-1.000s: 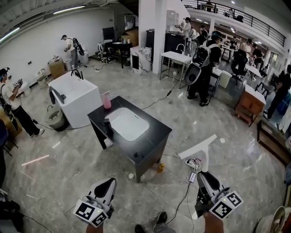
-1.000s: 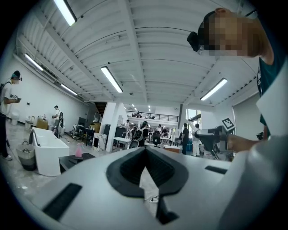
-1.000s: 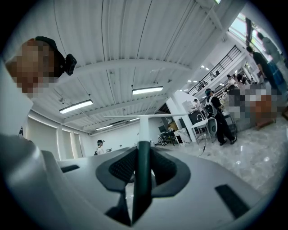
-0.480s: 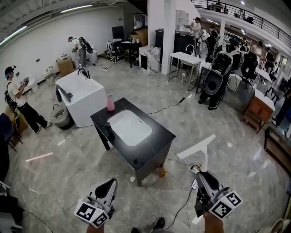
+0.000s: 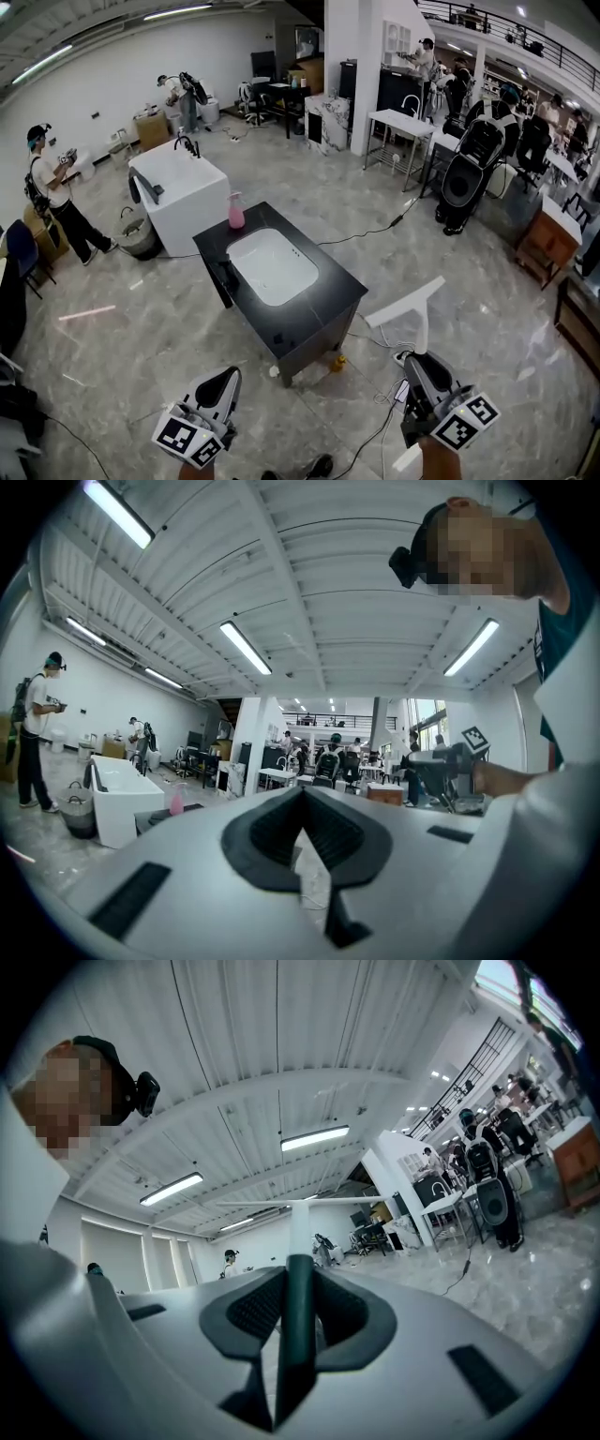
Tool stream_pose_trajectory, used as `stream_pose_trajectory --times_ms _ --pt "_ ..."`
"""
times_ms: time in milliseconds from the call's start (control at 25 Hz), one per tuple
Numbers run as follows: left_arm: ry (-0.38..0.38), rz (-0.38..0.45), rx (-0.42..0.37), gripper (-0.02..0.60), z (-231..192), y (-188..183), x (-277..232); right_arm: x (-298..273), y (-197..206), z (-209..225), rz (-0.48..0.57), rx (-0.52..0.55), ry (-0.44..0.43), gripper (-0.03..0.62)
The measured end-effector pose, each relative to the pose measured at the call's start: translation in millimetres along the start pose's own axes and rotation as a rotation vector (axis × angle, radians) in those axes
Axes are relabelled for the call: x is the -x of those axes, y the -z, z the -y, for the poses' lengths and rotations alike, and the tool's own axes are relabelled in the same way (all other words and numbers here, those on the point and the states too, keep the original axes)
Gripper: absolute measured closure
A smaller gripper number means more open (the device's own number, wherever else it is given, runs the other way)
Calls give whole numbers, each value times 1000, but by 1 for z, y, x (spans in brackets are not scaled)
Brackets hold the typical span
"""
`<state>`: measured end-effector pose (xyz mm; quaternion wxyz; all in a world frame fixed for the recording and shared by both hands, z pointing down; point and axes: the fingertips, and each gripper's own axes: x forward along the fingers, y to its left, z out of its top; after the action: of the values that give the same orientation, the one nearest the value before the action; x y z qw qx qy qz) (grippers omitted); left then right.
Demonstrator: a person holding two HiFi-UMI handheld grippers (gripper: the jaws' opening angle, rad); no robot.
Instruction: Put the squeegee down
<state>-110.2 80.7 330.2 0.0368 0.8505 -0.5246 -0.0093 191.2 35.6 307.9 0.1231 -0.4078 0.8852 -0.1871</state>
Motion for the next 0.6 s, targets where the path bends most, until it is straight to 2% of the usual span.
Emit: stream_pose_trajectory --times_ms 320,600 --pt "-35 -16 -7 577 1 3 -11 -11 1 19 -13 -22 -29 500" --pt "1 -31 -5 577 -16 4 -43 -25 3 39 -10 -32 16 500"
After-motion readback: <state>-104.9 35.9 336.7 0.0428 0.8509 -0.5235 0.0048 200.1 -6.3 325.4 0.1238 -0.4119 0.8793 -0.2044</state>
